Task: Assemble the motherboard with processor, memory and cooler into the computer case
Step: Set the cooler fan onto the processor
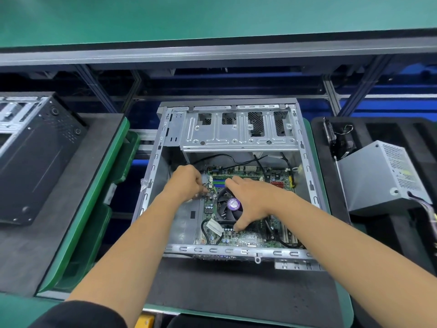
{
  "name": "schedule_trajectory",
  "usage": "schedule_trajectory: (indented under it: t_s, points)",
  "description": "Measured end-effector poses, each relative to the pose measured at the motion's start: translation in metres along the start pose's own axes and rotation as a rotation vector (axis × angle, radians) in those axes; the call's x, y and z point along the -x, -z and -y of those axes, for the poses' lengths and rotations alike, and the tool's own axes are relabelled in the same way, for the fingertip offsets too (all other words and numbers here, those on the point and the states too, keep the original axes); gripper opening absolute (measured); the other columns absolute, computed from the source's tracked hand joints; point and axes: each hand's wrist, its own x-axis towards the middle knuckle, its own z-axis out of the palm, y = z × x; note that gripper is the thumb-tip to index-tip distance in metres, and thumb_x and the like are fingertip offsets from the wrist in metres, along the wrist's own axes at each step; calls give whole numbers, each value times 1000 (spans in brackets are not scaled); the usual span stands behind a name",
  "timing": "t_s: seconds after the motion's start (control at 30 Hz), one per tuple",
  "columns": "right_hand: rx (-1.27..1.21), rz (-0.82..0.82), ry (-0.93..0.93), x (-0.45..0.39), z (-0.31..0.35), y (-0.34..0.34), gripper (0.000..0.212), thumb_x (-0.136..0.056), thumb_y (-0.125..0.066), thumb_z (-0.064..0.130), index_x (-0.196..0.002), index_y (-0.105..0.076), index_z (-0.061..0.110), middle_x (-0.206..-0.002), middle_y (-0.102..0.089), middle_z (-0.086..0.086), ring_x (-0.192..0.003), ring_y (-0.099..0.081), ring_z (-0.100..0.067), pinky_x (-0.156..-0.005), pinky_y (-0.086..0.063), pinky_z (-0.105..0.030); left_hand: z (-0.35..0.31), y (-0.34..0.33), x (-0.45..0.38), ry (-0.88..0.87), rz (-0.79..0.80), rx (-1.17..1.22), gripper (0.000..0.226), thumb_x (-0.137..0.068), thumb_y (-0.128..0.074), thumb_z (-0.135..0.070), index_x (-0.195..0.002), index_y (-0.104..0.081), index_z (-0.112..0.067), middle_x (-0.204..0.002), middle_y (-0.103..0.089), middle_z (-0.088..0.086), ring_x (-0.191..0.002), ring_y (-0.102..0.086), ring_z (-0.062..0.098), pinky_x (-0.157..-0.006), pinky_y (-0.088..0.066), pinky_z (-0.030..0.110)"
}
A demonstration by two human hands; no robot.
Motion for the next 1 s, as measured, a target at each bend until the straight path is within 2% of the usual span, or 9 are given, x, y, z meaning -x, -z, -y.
schedule_trajectory:
  t_s: [0.17, 0.23, 0.3, 0.43, 0.53, 0.7, 0.77, 0.87, 1.0]
  points:
    - [5, 0, -4, 0, 1, 0, 103, -59, -82, 58, -135, -25, 17, -135, -36, -5, -119, -45, -27, -86, -47, -39, -1, 0, 0, -18, 49, -20, 18, -76, -78, -12, -65, -66, -5, -70, -65, 10, -72, -63, 23, -66, -53, 28]
    - [2, 4, -4, 0, 0, 0, 103, -59, -82, 58, -135, -24, 17, -136, -35, -5, -119, -45, -27, -86, -47, -40, -1, -1, 0, -30, 67, -41, 17, -77, -76, -11, -66, -66, -2, -75, -65, 13, -73, -58, 23, -64, -49, 25]
    - [1, 3, -2, 0, 0, 0, 104, -59, -82, 58, -136, -24, 17, -135, -35, -5, -119, -46, -26, -84, -46, -38, -1, -3, -1, -37, 78, -52, 12, -76, -75, -12, -79, -73, 0, -80, -68, 14, -73, -53, 22, -62, -44, 23]
    - [8, -12, -2, 0, 0, -1, 100, -58, -82, 58, -131, -26, 17, -128, -38, -4, -115, -47, -26, -78, -43, -36, 0, -4, -2, -34, 90, -38, 14, -72, -76, -9, -82, -73, 0, -75, -62, 9, -69, -46, 19, -60, -38, 21]
    - [12, -11, -5, -1, -1, -2, 100, -58, -82, 58, -131, -27, 17, -128, -37, -4, -115, -46, -26, -76, -39, -34, 0, -6, -2, -34, 119, -75, 12, -71, -76, -11, -69, -66, -5, -68, -53, 9, -66, -41, 20, -56, -33, 24]
    - [10, -3, -4, -1, -1, -1, 102, -59, -81, 59, -134, -25, 18, -133, -36, -5, -119, -45, -26, -76, -37, -33, 2, -9, -3, -37, 113, -67, 40, -75, -77, -20, -51, -47, -9, -55, -52, 8, -50, -46, 18, -46, -33, 20]
    - [13, -3, -4, -1, 0, -1, 101, -59, -81, 59, -133, -25, 18, -132, -36, -4, -118, -45, -26, -76, -37, -33, -1, -10, -2, -58, 100, -78, 28, -75, -73, -15, -58, -53, -4, -57, -48, 8, -56, -44, 22, -53, -39, 25]
    - [12, -6, -4, -1, 0, -1, 100, -60, -81, 58, -132, -26, 18, -129, -37, -4, -116, -45, -25, -75, -36, -32, -1, -10, -2, -101, 87, -47, 9, -76, -70, -8, -74, -66, 0, -59, -55, 3, -60, -57, 23, -61, -53, 33]
    - [10, 1, -2, 0, -1, 0, 103, -60, -81, 59, -136, -24, 18, -135, -34, -5, -119, -44, -25, -76, -37, -32, 2, -7, -4, -80, 125, 24, 21, -73, -80, -11, -76, -67, 6, -65, -65, 13, -57, -59, 19, -61, -54, 29]
